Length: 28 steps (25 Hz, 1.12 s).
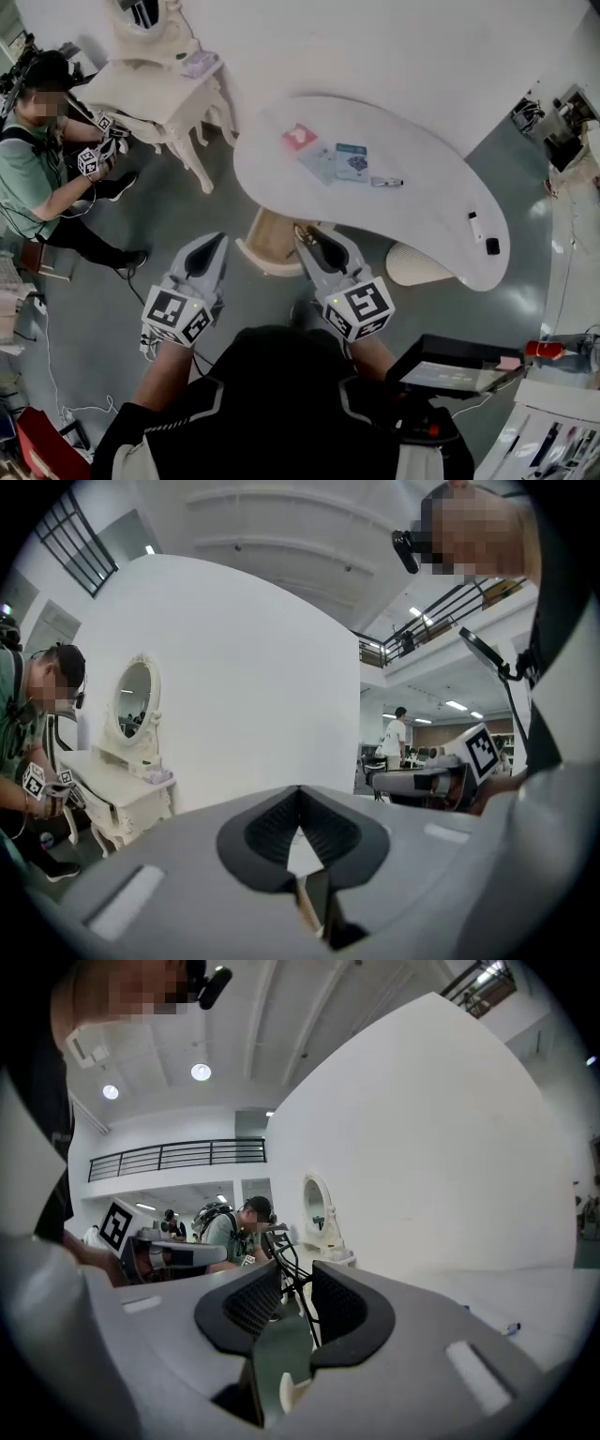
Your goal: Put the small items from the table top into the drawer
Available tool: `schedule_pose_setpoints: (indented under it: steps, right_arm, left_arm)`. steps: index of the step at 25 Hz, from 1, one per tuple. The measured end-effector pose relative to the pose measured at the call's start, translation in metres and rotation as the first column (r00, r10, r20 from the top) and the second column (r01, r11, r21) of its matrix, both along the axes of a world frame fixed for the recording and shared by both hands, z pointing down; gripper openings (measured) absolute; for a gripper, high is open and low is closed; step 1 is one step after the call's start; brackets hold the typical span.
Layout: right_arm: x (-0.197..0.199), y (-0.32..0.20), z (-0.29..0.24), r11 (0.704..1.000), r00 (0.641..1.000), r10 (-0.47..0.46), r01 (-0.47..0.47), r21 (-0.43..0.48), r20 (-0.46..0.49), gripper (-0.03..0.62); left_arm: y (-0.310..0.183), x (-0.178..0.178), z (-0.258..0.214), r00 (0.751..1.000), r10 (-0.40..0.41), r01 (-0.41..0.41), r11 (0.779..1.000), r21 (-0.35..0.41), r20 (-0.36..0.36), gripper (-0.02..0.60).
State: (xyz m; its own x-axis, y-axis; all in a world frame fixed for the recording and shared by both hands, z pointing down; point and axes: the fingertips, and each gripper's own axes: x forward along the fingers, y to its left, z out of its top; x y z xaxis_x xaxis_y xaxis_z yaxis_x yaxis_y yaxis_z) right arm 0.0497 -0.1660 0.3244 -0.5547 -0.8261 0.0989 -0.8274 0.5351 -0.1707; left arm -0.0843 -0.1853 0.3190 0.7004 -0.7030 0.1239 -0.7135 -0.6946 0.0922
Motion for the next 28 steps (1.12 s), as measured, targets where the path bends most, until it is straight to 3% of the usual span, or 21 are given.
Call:
schedule_pose_setpoints:
  steps: [4, 8, 14, 23, 28]
  right_arm:
    - [0.02, -0.027, 0.006, 1.0, 1.0, 0.011, -0.011, 0.013, -0.004, 0.106]
    - [0.029, -0.049, 0.018, 0.999, 0.999, 0.035, -0.034, -0.03, 0.011, 0.106]
    - [0.025, -0.081, 0.018, 0.993, 0.993, 0.117, -0.117, -0.02, 0.002, 0.106]
    - [-0.006, -0.111, 0.019, 0.952, 0.953, 0.303, -0.303, -0.048, 0.004, 0.106]
    - [-0.009, -0.114, 0.034, 0.925, 0.93, 0.368, -0.365, -0.104, 0.012, 0.106]
  left_arm:
    - [-0.034, 0.021, -0.004, 0.999, 0.012, -0.013, 1.0, 0.012, 0.045, 0.0]
    - [-0.059, 0.031, -0.003, 0.997, 0.047, -0.047, 0.999, 0.005, 0.054, 0.002]
    - [-0.096, 0.031, 0.001, 0.989, 0.139, -0.14, 0.99, 0.005, 0.046, 0.0]
    - [-0.137, 0.007, 0.009, 0.942, 0.337, -0.337, 0.942, -0.004, -0.003, 0.0]
    - [-0.148, 0.004, 0.026, 0.916, 0.401, -0.401, 0.916, -0.031, -0.016, 0.0]
